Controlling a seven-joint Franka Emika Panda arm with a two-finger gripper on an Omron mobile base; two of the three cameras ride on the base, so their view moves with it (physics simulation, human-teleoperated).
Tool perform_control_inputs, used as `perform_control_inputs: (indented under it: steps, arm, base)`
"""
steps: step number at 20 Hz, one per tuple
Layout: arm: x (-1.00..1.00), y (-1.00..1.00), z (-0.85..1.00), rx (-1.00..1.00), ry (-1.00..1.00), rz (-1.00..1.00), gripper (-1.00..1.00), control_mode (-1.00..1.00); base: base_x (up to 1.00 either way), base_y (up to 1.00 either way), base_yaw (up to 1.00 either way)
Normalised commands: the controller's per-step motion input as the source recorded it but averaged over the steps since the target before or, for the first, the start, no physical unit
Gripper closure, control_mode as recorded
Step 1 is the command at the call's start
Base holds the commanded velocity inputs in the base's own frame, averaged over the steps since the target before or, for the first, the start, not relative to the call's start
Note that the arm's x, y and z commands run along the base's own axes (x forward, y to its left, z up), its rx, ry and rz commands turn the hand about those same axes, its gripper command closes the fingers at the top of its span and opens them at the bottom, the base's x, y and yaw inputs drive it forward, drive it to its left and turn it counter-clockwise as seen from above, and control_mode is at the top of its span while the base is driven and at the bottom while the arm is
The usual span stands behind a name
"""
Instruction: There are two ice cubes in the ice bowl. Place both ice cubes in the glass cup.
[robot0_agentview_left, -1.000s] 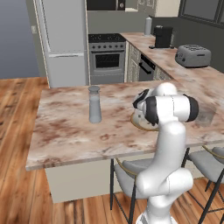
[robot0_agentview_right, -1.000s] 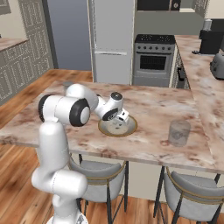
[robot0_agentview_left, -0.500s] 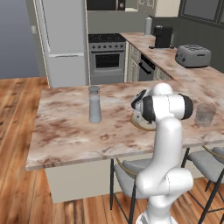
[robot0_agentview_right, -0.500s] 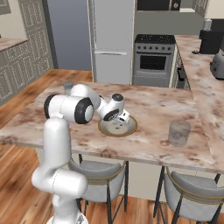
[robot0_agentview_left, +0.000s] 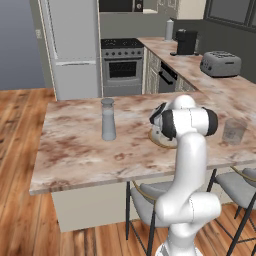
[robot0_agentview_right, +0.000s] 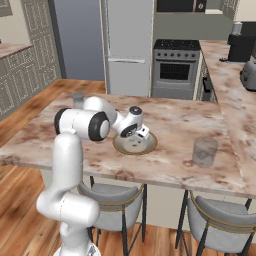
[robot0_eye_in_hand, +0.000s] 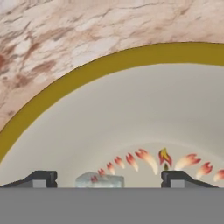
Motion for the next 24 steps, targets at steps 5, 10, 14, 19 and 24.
perform_control_inputs:
  steps: [5, 10, 14, 19, 24]
  arm:
    - [0.00, 0.00, -0.41, 0.00, 0.06, 0.01, -1.00, -1.00]
    - [0.00, 0.05, -0.31, 0.00, 0.03, 0.01, 1.00, -1.00]
    - [0.00, 0.19, -0.24, 0.00, 0.03, 0.00, 1.00, -1.00]
    - [-0.03, 0.28, -0.13, 0.00, 0.03, 0.00, 1.00, -1.00]
    - [-0.18, 0.17, 0.51, 0.01, 0.00, -0.04, 1.00, -1.00]
  base:
    - [0.00, 0.00, 0.00]
    - [0.00, 0.00, 0.00]
    - [0.00, 0.00, 0.00]
    - [0.00, 0.00, 0.00]
    - [0.00, 0.00, 0.00]
